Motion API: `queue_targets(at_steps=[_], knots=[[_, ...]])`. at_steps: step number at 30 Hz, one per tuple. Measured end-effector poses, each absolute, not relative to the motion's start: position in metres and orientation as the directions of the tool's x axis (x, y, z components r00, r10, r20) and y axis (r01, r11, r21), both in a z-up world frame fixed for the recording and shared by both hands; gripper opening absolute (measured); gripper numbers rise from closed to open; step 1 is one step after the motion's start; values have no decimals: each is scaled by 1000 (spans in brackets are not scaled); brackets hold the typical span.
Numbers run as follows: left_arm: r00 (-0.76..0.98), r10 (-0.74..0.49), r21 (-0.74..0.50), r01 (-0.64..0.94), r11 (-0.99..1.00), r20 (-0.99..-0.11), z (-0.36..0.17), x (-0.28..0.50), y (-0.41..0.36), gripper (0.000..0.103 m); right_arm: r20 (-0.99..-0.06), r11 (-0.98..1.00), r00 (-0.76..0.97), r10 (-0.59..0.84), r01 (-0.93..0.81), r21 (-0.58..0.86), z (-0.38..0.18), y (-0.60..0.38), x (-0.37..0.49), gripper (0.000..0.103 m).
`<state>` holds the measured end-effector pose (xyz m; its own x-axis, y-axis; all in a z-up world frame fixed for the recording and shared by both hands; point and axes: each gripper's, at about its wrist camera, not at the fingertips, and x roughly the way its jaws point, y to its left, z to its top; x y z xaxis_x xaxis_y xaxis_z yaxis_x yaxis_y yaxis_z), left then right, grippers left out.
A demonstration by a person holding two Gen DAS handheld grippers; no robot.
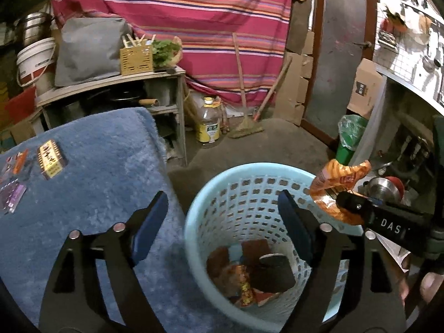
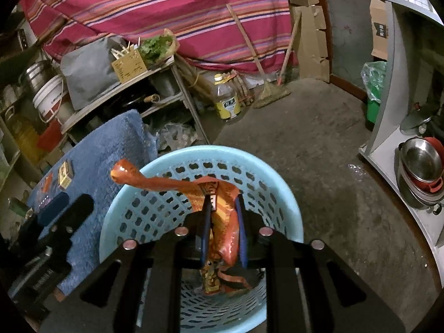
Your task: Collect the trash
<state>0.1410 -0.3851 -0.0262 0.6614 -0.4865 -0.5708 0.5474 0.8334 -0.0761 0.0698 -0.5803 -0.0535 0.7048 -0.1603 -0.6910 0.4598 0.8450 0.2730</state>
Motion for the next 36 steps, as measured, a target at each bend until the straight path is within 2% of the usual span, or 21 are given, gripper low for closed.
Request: queue_targets(at_steps=[5,9,10,11,13,16,20,25,26,28,32,36], knots=[[714,-433,-68,479,875,-550,-19,146,-351,93,-722,858,676,-146,450,247,-61,-571,79,18],[739,-390,-66,427,902,-550,-14,154,-323,94,-754,875,641,-145,438,204,-69,-560,90,19],[745,-372,-61,410,910,-554,-14,156,-314,94,-767,879,627,-139,435,196,-71,-558,93,27],[751,-357,-56,394,917,-555,-13,158,-305,95,-781,883,609,-137,432,182,-75,-554,97,42],[762,-332,-49,369,928,-557,-11,160,-291,95,-795,887,584,-164,440,140,-79,-549,102,62],[773,-299,-48,329,943,-559,-7,163,-263,95,-808,893,555,-195,442,88,-81,-542,108,64],[793,-268,-51,288,956,-548,-2,164,-227,97,-800,888,551,-236,457,53,-74,-534,108,79],[802,-236,-58,245,968,-549,2,169,-184,97,-728,890,643,-238,445,103,-41,-523,100,85],[804,-233,-61,240,969,-547,3,170,-178,97,-699,894,679,-225,429,129,-32,-517,98,90],[811,-222,-69,220,973,-541,5,170,-160,97,-653,900,725,-221,409,150,-18,-503,98,93],[823,-194,-83,177,981,-535,6,174,-128,97,-599,929,784,-166,328,173,-4,-469,111,94],[831,-151,-65,138,988,-535,4,180,-105,97,-583,958,800,-139,257,125,-1,-421,134,94]])
